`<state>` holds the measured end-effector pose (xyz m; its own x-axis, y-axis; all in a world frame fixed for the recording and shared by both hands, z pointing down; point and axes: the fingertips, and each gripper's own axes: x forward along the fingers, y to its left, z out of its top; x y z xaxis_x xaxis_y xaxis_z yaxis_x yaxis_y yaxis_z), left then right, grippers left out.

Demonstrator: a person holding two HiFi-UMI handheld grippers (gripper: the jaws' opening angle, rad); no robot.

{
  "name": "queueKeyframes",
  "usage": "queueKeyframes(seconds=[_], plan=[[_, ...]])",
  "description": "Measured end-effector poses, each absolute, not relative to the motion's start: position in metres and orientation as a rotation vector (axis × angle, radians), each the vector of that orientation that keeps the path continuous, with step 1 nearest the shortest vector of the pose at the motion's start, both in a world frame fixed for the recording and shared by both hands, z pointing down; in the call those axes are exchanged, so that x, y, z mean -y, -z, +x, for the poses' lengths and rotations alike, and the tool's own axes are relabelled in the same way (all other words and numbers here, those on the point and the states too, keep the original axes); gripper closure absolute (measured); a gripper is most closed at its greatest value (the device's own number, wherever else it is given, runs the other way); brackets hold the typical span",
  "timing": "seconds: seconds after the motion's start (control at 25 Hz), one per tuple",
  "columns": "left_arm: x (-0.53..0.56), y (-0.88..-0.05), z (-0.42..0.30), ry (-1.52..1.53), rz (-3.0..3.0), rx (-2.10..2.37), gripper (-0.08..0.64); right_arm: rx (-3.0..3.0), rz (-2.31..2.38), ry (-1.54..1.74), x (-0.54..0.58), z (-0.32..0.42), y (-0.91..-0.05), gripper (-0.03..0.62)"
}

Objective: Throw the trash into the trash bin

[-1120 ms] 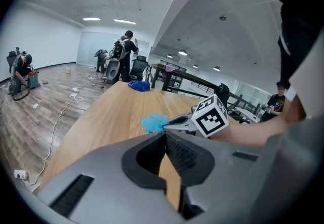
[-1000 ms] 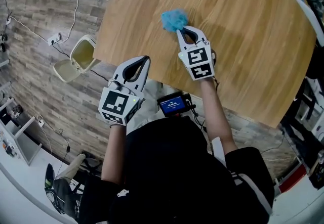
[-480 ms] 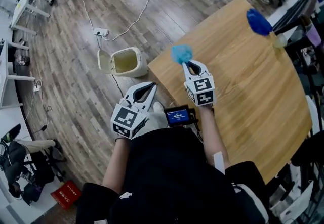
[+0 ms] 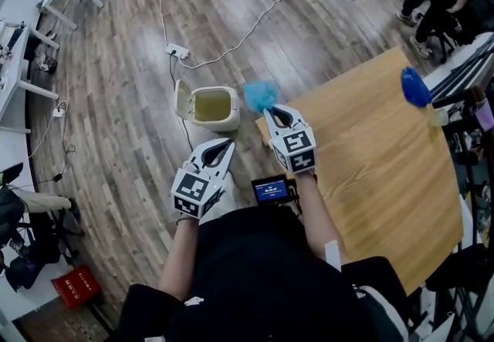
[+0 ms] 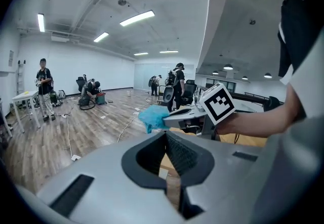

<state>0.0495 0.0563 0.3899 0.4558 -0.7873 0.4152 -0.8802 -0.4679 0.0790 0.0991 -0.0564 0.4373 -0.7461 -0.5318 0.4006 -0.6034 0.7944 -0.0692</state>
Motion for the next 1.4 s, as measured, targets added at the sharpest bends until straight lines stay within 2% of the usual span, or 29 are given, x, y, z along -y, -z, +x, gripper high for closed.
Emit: queueKeyframes(seconds=[0.36, 0.64, 0.8, 1.08, 1.4], plan=[[0.030, -0.422, -0.030, -0.401, 2.476, 1.207, 0.555, 2.532, 0.954, -0.323, 0.123, 0.015, -0.451, 0.588], [0.097, -0.427, -0.131, -0.446, 2.449, 1.130, 0.555, 2.470, 0.972, -0.453, 0.196, -0.100, -0.470, 0.588], [0.109, -0.465, -0.166, -0.445, 2.352, 1.085, 0.555, 2.442, 0.885, -0.524, 0.212, -0.150, -0.507, 0.588], [0.103, -0.585, -0.174, -0.437, 2.129, 1.067, 0.555, 2.352, 0.739, -0.746, 0.200, -0.164, -0.669, 0.588], [0.081, -0.718, -0.181, -0.417, 1.984, 0.970, 0.555, 2.242, 0.527, -0.725, 0.184, -0.192, -0.869, 0.586]])
